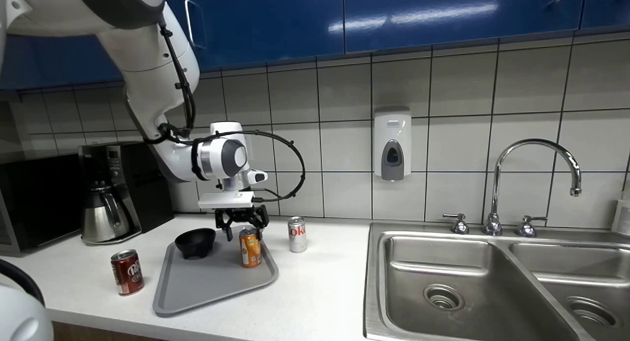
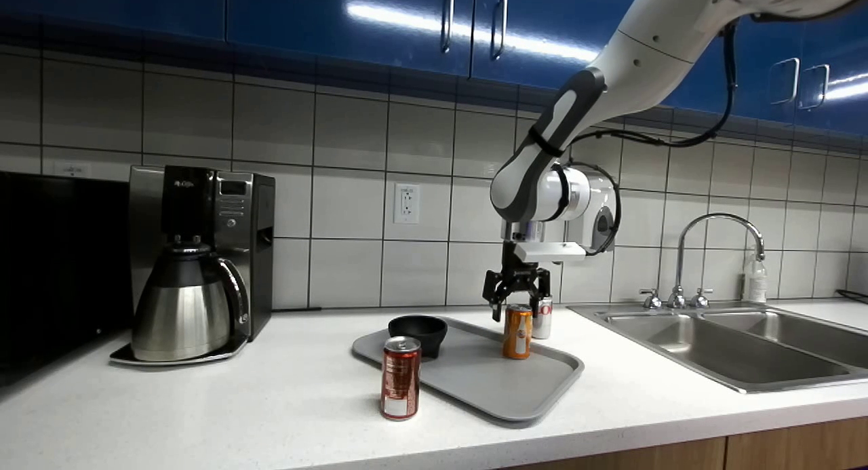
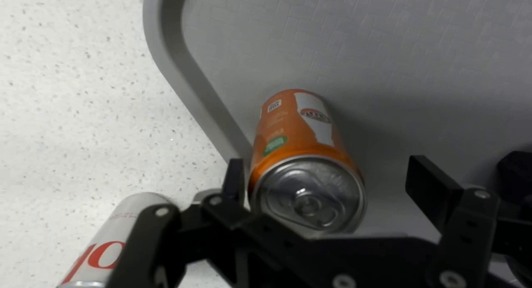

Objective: Remove the contents on the tray

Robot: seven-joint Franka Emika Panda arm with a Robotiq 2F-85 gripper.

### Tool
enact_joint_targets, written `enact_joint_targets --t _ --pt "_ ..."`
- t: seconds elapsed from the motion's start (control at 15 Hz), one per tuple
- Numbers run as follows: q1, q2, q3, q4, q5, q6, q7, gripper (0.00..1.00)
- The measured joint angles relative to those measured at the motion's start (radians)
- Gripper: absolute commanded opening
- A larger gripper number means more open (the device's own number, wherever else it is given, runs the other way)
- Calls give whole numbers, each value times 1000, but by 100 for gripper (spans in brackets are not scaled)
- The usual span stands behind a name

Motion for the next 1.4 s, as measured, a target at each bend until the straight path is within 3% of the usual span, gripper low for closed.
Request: enact_joint_targets --t 0.67,0.73,0.8,1.07,1.13,1.4 --pt "-9 5 -15 1 11 0 0 100" --pt "-10 6 -15 1 12 0 0 75" --pt "-10 8 -15 2 12 0 0 74" --pt "-13 18 -15 4 13 0 0 42" --pt "-13 20 -15 5 14 0 0 38" --pt "-13 20 -15 5 17 0 0 38"
